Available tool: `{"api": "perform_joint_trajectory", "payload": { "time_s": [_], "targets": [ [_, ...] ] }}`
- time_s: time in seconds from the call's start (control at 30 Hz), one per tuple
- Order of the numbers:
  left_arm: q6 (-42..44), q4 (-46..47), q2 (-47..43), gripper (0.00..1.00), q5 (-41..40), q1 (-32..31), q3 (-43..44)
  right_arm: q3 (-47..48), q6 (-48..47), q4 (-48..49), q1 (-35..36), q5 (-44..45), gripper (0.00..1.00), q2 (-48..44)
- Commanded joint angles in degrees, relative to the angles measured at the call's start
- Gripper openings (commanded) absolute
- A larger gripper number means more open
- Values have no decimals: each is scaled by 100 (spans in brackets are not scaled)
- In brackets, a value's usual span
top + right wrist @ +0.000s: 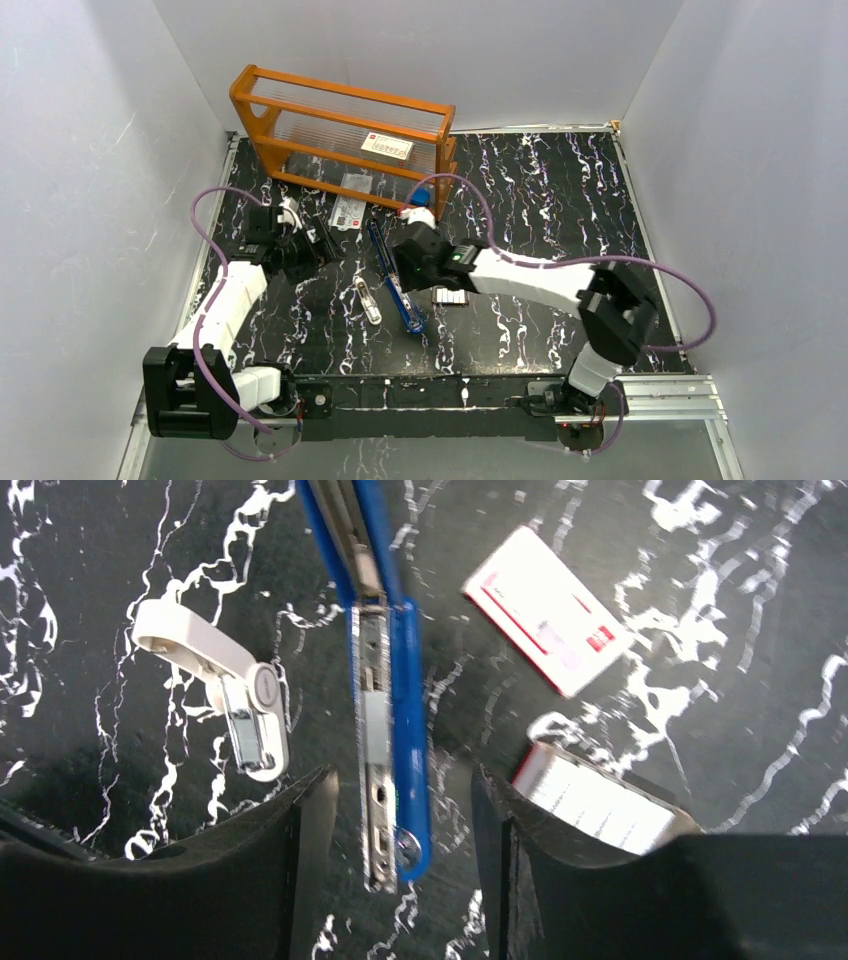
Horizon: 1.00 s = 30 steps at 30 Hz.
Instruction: Load the staples into the stapler
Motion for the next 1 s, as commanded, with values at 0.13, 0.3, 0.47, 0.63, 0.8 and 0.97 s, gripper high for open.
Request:
{"api": "perform_joint_trajectory", "payload": {
  "time_s": [0.13,0.3,0.47,0.63,0.8,0.97],
  "targets": [
    [328,1626,754,90,1899,22,1003,-1523,144,1100,-535,-1031,70,-1612],
    [1233,2197,1724,89,2612,-5,1527,-2334,39,1607,-573,-1513,73,-2225],
    [1581,2675,2815,89,3791,-35,1931,-2449,-60,1504,-584,-1641,74,-2449],
    [1677,2633,3538,87,4452,-144,2247,-2555,-48,1514,-587,-1815,74,-2460],
    [1559,2627,3962,78,5064,-390,2432,-2829,105,1622,-587,-1940,74,-2591],
    [1688,2474,3955,64,5014,-559,2344,-3000,187,1597,-590,-1856,74,-2742]
  ]
}}
